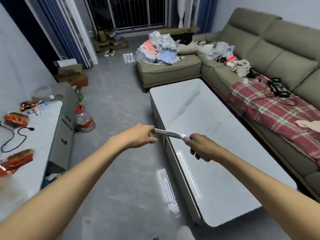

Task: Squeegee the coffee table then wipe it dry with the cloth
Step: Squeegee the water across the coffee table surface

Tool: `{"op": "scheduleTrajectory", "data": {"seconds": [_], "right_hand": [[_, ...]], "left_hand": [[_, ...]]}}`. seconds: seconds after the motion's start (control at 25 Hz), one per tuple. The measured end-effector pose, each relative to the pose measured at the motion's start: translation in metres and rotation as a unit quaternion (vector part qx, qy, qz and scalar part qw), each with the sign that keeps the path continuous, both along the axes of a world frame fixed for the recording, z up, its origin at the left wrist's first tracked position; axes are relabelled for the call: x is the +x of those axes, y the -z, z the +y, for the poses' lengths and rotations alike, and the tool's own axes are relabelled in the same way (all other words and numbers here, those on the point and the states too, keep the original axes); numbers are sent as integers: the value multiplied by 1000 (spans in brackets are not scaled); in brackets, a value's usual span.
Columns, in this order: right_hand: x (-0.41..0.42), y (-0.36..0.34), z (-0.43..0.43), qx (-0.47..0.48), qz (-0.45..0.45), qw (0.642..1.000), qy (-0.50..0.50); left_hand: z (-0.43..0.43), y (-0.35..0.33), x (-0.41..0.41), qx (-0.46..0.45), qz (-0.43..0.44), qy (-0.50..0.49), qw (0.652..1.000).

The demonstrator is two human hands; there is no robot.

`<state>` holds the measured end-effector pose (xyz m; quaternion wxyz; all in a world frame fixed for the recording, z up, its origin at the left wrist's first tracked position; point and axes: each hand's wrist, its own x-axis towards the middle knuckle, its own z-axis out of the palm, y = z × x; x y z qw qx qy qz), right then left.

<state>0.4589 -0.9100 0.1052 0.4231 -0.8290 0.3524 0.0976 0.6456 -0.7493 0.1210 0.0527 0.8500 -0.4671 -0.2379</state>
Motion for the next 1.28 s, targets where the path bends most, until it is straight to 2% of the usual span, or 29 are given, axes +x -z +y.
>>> {"op": "scheduleTrajectory", "data": {"seconds": [0.12, 0.4, 0.56, 0.76, 1.12, 1.28], "right_hand": [[61, 12, -59, 23, 15, 999, 31], [226, 55, -207, 84, 39, 992, 90], [321, 42, -283, 94, 16, 988, 118], [417, 58, -357, 135, 47, 977, 157], [545, 88, -446, 140, 23, 928, 344], [580, 115, -499, 149, 29, 904, 399]], "left_hand": [[-67, 3, 70, -10, -11, 27, 1000], [-221, 34, 245, 82, 16, 79, 993], [-300, 26, 345, 22, 23, 64, 997], [-389, 45, 455, 38, 48, 111, 992], [-544, 80, 641, 62, 69, 231, 969], [-628, 109, 681, 54, 74, 215, 972]]}}
